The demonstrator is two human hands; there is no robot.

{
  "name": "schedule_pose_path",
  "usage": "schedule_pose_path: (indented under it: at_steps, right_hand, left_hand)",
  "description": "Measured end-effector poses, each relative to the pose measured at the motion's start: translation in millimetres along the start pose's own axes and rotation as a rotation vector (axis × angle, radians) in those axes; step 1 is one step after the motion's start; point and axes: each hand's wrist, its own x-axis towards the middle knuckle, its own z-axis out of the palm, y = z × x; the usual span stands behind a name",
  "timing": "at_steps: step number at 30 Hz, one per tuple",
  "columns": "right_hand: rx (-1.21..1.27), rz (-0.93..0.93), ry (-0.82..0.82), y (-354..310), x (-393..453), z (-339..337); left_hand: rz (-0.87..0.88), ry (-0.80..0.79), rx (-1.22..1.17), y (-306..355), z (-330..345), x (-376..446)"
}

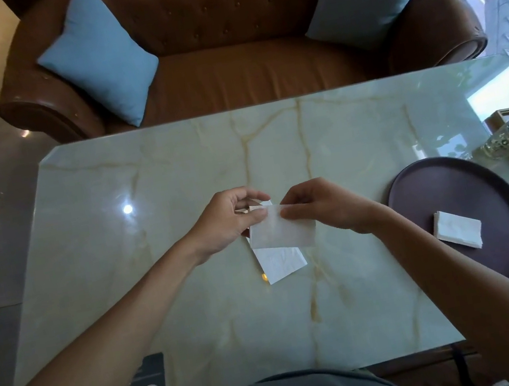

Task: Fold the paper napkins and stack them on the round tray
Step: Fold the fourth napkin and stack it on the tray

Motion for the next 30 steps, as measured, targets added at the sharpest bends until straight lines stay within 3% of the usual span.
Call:
schedule_pose_path:
  at_steps: [9, 16, 23, 28, 30]
  right_hand:
    - [-0.2, -0.046, -0.006, -23, 10, 8]
    - [-0.165, -0.032, 0.03, -12, 11, 9]
    - [0.146, 0.103, 0.293, 37, -16, -3]
    - [0.512, 0.149, 0.13, 53, -35, 35]
    - [0.589, 0.121, 0.143, 57, -39, 44]
  left_hand:
    - [0.066, 0.037, 0.277, 8, -8, -5]
    - [0.117, 0.104, 0.302, -9, -16, -7]
    - [0.11, 0.061, 0.219, -15, -25, -7]
    - [0.107, -0.045, 0.12, -12, -10, 4]
    - [0.095, -0.077, 0.113, -10, 1, 10]
